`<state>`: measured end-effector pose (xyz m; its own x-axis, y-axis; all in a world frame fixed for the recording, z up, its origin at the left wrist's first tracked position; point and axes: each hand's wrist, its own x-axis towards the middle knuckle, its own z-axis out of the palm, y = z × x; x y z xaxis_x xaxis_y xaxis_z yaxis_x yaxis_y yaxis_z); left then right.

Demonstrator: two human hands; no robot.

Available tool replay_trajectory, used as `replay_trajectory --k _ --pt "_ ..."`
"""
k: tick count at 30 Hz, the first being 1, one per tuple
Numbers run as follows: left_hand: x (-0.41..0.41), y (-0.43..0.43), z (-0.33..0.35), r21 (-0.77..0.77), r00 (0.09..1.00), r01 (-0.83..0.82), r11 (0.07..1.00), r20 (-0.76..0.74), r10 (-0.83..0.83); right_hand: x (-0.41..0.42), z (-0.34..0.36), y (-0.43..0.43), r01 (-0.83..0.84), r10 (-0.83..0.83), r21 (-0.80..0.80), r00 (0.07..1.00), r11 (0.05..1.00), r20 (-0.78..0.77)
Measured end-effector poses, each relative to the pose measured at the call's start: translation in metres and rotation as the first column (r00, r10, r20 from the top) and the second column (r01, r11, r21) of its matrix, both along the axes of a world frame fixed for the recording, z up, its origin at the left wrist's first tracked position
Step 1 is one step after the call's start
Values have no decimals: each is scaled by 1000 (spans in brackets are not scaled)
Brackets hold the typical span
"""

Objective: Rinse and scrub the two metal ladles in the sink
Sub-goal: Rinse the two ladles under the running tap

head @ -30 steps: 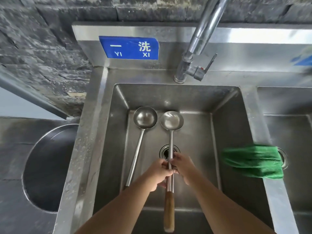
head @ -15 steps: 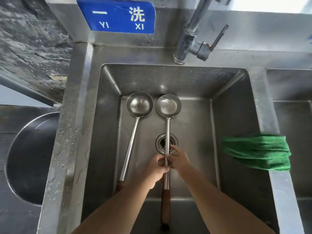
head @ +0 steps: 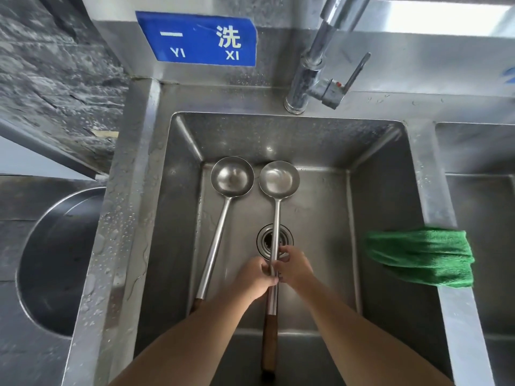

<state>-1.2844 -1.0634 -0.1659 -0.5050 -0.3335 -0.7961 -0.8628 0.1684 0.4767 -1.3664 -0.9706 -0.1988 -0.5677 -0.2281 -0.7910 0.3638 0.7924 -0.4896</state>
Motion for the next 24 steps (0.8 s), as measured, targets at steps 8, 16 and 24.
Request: replay_trajectory --k 8,16,24 --pt "-5 -18 29 25 998 -56 998 14 56 -27 35 2 37 -37 -22 999 999 -17" --pt "-79 -74 104 3 953 -71 998 -294 68 -122 145 -31 71 -126 -292 977 954 -171" --pt "-182 -130 173 -126 812 -117 985 -583 22 -214 225 -57 154 -322 -413 870 897 -374"
